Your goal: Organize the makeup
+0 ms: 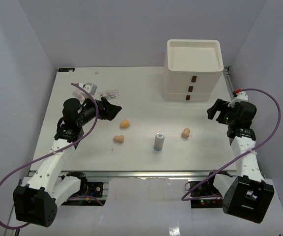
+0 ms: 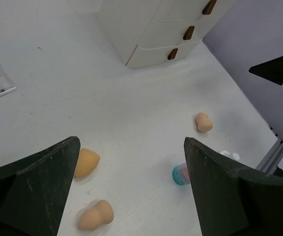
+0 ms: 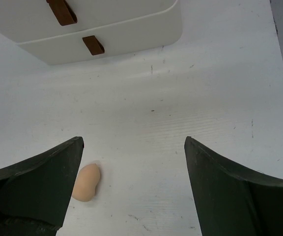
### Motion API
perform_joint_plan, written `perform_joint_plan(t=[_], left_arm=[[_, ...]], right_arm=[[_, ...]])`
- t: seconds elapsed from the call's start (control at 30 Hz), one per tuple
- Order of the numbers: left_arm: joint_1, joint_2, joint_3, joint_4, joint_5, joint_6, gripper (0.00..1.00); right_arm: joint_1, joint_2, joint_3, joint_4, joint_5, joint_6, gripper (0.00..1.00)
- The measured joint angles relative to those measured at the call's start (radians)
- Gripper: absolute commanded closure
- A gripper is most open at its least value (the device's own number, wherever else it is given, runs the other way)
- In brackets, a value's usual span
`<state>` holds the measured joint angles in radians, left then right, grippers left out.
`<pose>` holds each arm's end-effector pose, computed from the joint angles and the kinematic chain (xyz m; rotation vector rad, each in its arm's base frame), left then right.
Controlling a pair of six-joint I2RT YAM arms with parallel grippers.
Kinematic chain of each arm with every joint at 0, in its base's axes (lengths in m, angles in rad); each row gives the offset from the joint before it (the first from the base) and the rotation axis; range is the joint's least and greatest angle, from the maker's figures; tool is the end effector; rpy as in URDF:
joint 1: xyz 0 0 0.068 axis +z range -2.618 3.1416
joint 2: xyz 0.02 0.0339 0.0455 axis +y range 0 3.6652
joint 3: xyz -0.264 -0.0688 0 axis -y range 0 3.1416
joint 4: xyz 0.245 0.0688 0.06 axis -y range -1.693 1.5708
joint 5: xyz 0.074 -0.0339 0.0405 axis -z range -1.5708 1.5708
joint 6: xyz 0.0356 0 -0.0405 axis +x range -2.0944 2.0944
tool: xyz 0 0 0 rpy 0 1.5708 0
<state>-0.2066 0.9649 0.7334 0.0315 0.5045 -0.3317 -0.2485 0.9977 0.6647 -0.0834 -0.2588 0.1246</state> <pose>0.2166 -0.0630 0.3118 0.2635 1.8024 -0.8304 0.2224 -0.0470 0.2681 0.2013 1.9665 0.1764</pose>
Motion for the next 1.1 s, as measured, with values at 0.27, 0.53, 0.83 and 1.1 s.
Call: perform_joint_plan(t=[0.27, 0.53, 0.83, 1.1], left_arm=[[0.000, 0.000, 0.000, -0.001, 0.000, -0.002, 0.02], [0.000, 0.000, 0.000, -0.001, 0.001, -0.005, 0.02], [0.000, 0.000, 0.000, -0.002, 0.001, -0.007, 0.02], [0.000, 0.000, 0.000, -0.002, 0.001, -0.007, 0.02]], right_arm=[[-0.003, -0.002, 0.000, -0.003, -0.135, -0.104, 0.10], [-0.006, -0.075, -0.066, 0.003, -0.432, -0.301, 0.10], [0.002, -0.001, -0.048, -0.058, -0.552, -0.399, 0.10], [0.015, 0.284, 0.252, -0.205, -0.519, -0.440, 0.10]])
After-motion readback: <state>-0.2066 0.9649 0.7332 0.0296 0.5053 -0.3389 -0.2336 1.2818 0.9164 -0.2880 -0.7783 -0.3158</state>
